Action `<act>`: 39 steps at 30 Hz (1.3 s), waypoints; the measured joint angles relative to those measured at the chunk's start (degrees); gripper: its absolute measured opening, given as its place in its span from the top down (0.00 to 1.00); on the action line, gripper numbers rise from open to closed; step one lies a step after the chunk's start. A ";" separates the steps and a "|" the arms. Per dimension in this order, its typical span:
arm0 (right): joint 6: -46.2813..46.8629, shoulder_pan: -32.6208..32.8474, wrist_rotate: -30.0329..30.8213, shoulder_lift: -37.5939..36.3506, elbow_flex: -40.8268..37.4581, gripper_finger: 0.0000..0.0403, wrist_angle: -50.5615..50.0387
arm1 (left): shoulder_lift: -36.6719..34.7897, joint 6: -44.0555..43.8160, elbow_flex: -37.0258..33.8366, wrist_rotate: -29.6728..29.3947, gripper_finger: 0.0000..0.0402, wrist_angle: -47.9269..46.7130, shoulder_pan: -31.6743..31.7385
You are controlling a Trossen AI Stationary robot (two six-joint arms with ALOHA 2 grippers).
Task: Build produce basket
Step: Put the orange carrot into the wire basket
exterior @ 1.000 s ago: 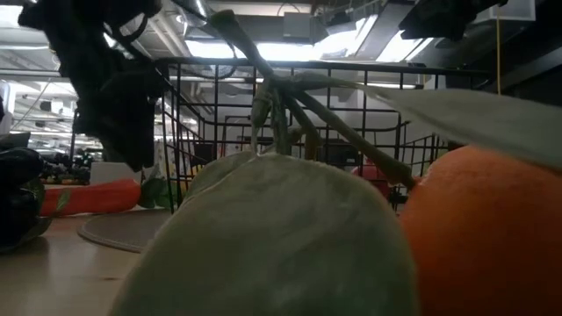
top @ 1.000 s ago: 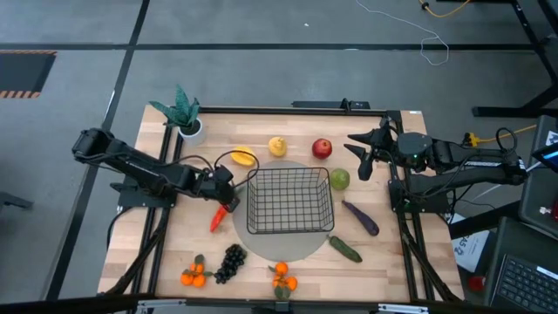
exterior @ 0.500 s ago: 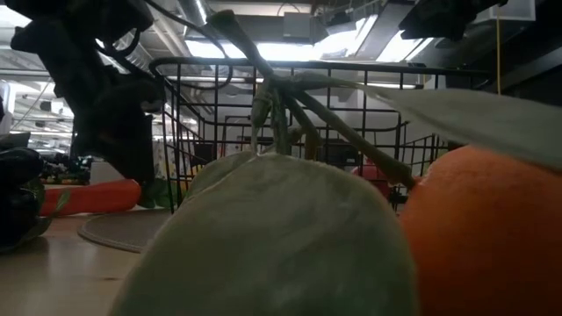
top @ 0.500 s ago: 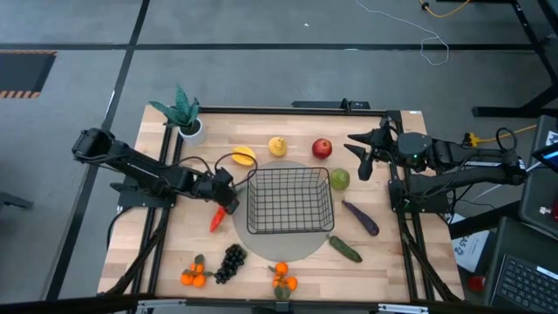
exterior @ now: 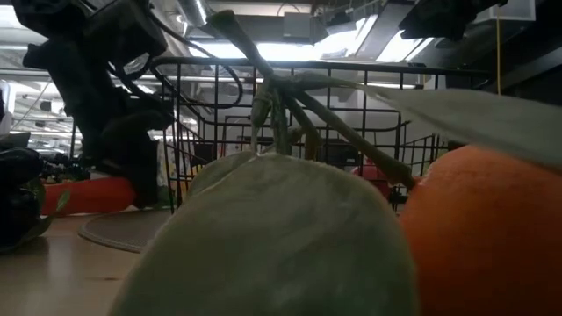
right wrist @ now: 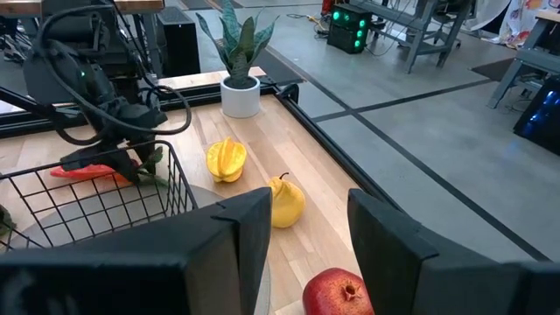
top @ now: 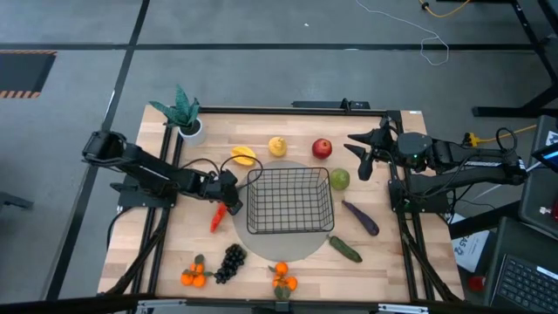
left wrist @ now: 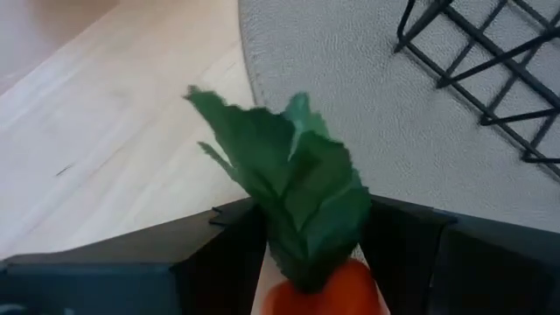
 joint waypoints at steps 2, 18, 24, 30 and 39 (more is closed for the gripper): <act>-0.02 0.01 -0.01 0.00 0.01 0.63 0.00 | 0.37 0.06 0.00 -0.09 0.62 -0.22 0.00; -0.02 0.00 -0.01 0.00 0.01 0.63 0.00 | -0.27 3.16 2.90 -0.45 1.00 -4.97 -0.22; -0.04 0.00 0.01 -0.02 0.01 0.63 -0.02 | -3.90 5.17 13.00 -1.80 1.00 -21.81 -1.51; -0.04 0.00 -0.01 0.00 0.02 0.63 -0.02 | -6.13 6.53 27.36 -6.12 1.00 -39.46 -2.74; -0.04 0.00 -0.01 -0.02 0.00 0.63 -0.02 | -5.65 30.67 40.55 -8.73 1.00 -20.38 -2.77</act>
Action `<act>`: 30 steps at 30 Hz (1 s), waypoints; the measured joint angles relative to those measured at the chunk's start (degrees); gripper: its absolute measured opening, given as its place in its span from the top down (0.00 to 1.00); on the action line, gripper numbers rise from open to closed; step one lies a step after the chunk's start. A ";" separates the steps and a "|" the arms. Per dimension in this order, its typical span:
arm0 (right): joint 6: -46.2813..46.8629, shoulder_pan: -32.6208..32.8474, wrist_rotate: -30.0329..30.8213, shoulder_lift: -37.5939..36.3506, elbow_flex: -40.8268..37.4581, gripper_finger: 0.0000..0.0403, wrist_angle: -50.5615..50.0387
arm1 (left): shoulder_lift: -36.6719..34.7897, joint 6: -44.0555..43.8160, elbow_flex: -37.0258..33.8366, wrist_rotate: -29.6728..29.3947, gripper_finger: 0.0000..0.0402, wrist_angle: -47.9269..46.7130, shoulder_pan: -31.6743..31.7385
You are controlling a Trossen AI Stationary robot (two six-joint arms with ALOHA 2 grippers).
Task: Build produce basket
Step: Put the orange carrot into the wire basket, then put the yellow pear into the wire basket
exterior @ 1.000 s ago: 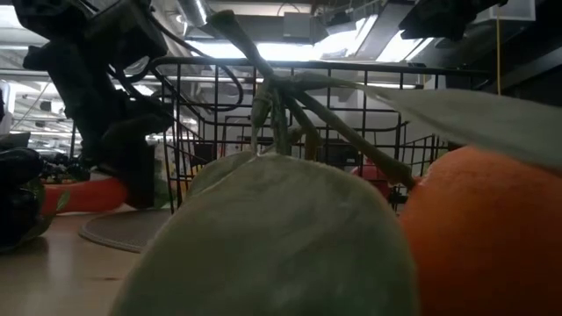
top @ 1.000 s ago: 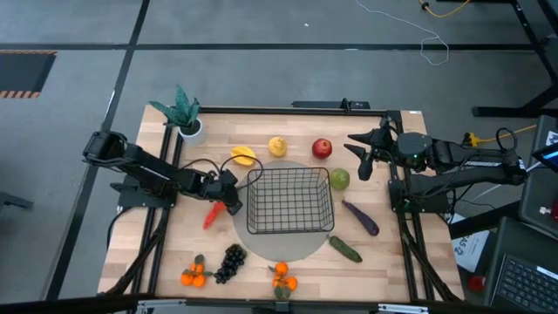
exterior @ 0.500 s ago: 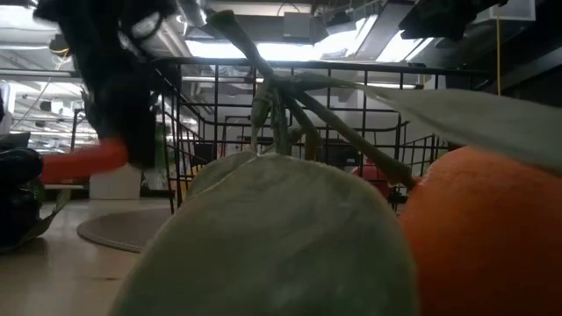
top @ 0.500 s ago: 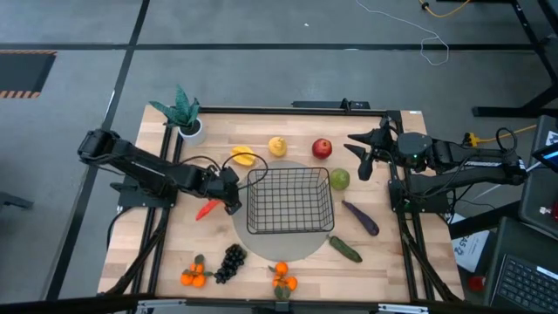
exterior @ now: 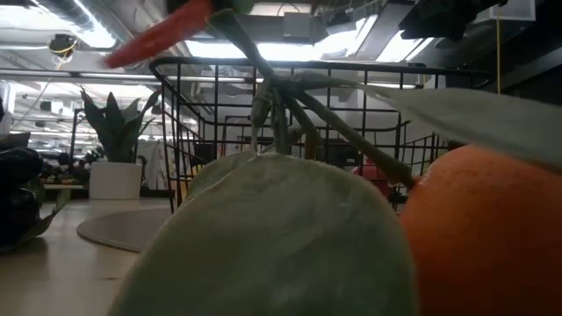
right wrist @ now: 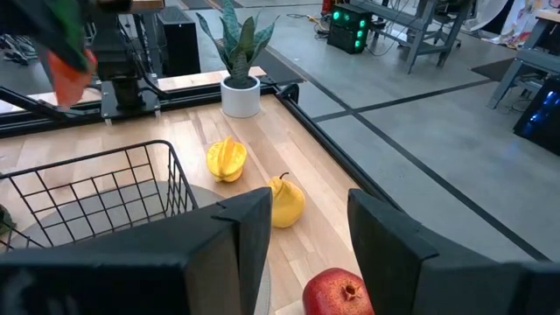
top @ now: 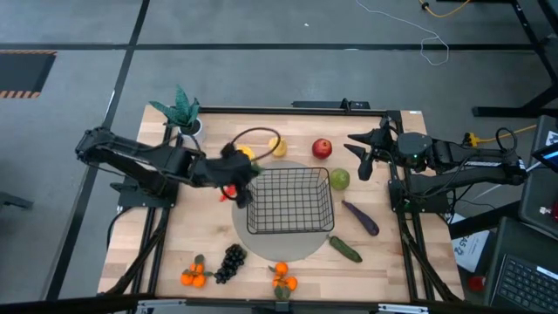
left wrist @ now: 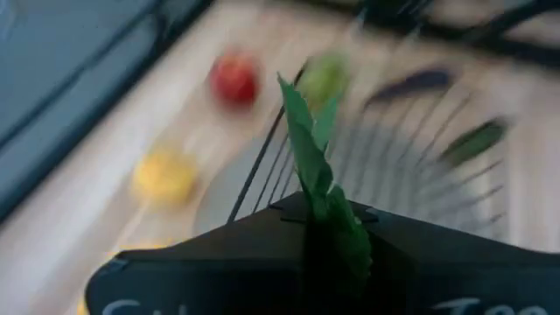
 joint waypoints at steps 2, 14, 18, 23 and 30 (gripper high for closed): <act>0.00 0.00 0.00 0.00 0.02 0.63 0.00 | 0.37 7.06 0.09 2.86 1.00 9.15 0.82; -0.07 0.00 0.01 -0.02 0.02 0.63 0.01 | 7.33 18.63 0.44 10.18 0.94 25.69 7.43; -0.11 0.00 0.00 0.00 0.02 0.63 0.00 | 8.99 16.80 2.84 15.74 0.81 24.74 8.68; -0.20 0.02 0.00 0.00 0.02 0.63 -0.02 | 9.57 16.74 5.25 15.89 0.68 23.26 7.86; -0.22 0.01 0.00 0.00 0.01 0.63 -0.04 | 9.53 16.85 9.74 13.41 0.65 15.99 4.99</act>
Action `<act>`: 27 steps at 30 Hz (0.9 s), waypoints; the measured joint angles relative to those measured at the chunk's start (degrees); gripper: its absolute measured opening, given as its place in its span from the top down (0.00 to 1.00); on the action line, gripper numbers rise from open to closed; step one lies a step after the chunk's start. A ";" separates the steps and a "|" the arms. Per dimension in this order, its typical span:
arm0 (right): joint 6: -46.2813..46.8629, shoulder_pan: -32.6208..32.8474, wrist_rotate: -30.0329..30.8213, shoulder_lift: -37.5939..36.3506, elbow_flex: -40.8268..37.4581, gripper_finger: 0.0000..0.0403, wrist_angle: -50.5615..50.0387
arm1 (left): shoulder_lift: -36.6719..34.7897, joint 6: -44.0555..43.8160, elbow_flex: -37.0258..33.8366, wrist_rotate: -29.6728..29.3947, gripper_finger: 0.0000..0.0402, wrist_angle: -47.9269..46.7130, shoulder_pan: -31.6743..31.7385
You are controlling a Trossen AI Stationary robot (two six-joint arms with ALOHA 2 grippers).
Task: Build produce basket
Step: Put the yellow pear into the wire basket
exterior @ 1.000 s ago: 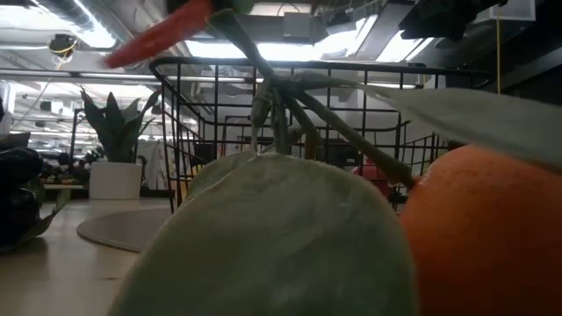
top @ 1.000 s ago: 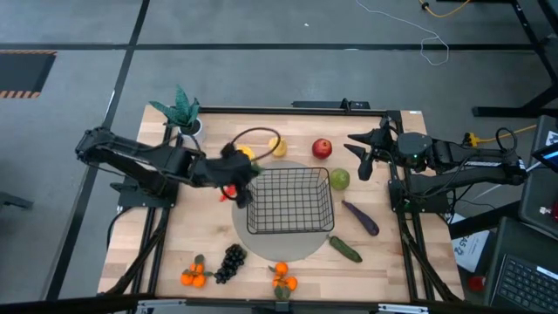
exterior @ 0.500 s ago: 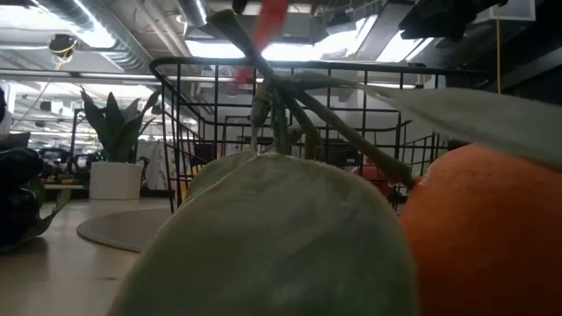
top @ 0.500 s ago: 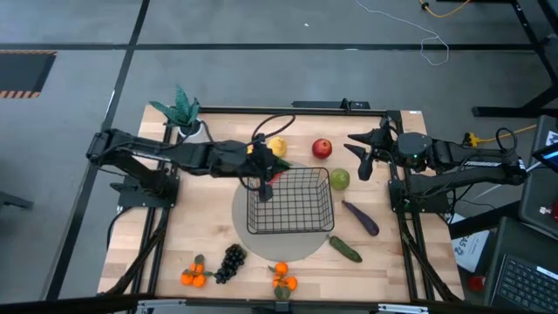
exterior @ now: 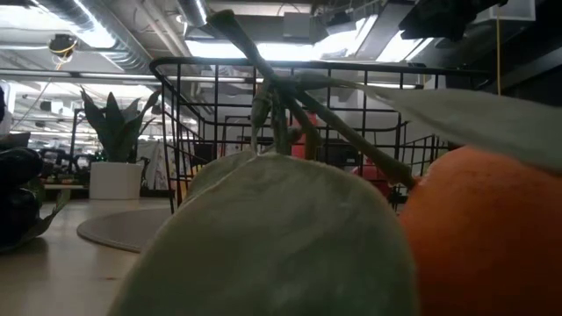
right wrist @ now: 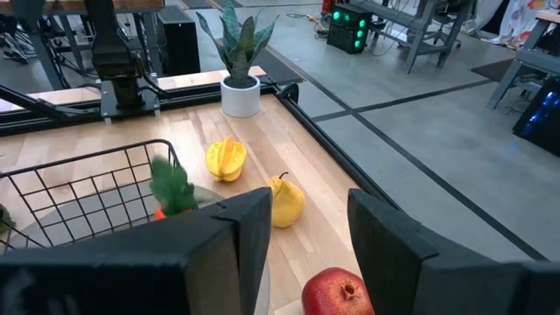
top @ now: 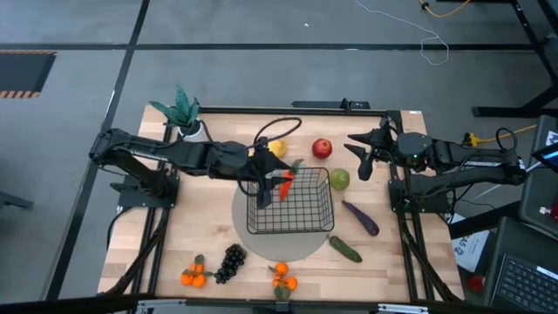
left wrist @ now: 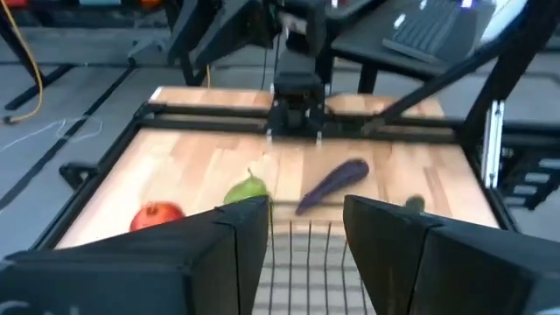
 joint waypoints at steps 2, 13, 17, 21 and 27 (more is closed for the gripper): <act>0.00 0.01 -0.02 0.00 -0.01 0.63 -0.01 | -0.02 0.00 1.56 -1.70 0.65 -4.18 -0.62; 0.00 -0.01 -0.02 0.00 0.01 0.63 0.00 | -0.04 -5.67 2.93 -16.89 0.65 -27.16 -0.15; 0.00 0.01 -0.03 0.00 0.00 0.63 0.00 | -0.04 -11.58 2.93 -17.29 0.65 -36.77 4.97; 0.00 0.01 -0.02 0.00 0.01 0.63 0.00 | -0.04 -11.70 2.93 -17.02 0.65 -39.18 11.66; 0.02 0.01 -0.02 0.00 0.00 0.63 0.00 | 0.01 -8.90 2.93 -7.26 0.65 -38.39 24.52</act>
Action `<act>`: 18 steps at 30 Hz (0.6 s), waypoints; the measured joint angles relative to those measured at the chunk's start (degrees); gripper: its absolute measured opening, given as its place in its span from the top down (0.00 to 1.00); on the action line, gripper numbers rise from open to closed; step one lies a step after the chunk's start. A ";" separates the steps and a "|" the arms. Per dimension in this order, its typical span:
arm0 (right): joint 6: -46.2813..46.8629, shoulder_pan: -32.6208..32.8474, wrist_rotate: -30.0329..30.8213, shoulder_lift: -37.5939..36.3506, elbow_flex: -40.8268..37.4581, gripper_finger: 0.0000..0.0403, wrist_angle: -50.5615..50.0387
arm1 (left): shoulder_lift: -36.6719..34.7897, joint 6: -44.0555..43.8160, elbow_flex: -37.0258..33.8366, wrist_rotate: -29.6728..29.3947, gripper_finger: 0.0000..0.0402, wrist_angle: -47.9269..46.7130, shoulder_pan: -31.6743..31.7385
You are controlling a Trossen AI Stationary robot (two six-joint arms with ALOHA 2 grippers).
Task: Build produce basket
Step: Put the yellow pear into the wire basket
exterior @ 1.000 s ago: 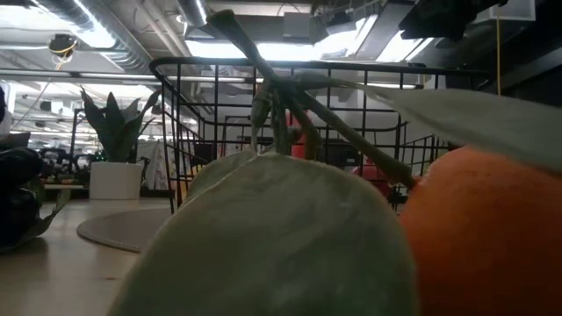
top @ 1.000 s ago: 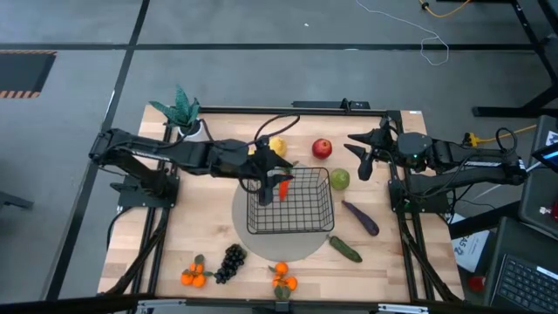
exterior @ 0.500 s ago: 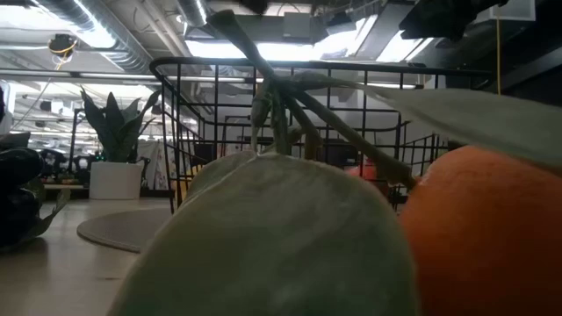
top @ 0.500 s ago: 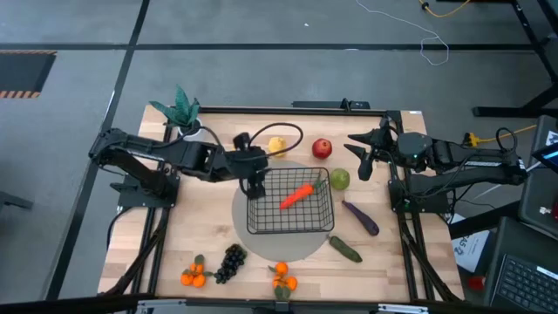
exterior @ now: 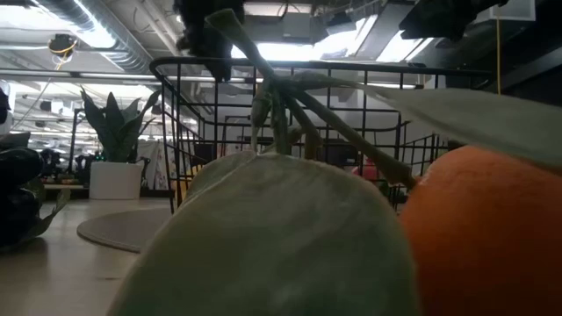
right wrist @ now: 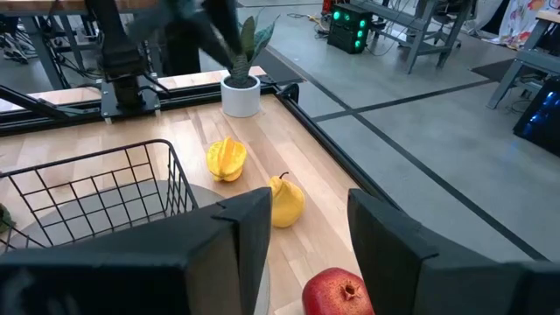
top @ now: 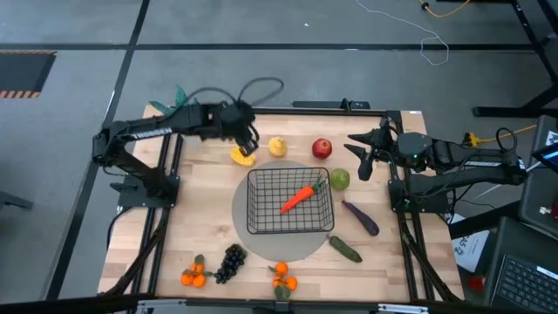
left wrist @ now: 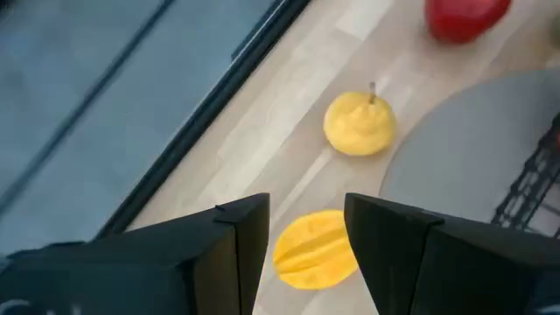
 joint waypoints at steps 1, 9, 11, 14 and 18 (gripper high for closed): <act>0.00 -0.01 0.00 0.00 0.02 0.63 0.00 | 0.31 0.14 0.00 1.84 0.65 0.57 1.85; 0.00 -0.02 0.00 0.02 0.01 0.63 0.00 | 3.76 0.26 -0.03 14.96 0.65 9.82 12.20; 0.00 -0.01 0.00 0.02 0.00 0.63 0.00 | 5.23 0.07 -0.04 19.68 0.65 15.95 13.57; 0.00 -0.02 0.00 0.02 0.02 0.63 0.02 | 8.55 0.41 0.04 26.38 0.65 23.79 14.44; 0.00 0.00 0.00 0.02 0.00 0.63 0.01 | 14.13 6.55 0.02 33.56 0.65 32.20 13.84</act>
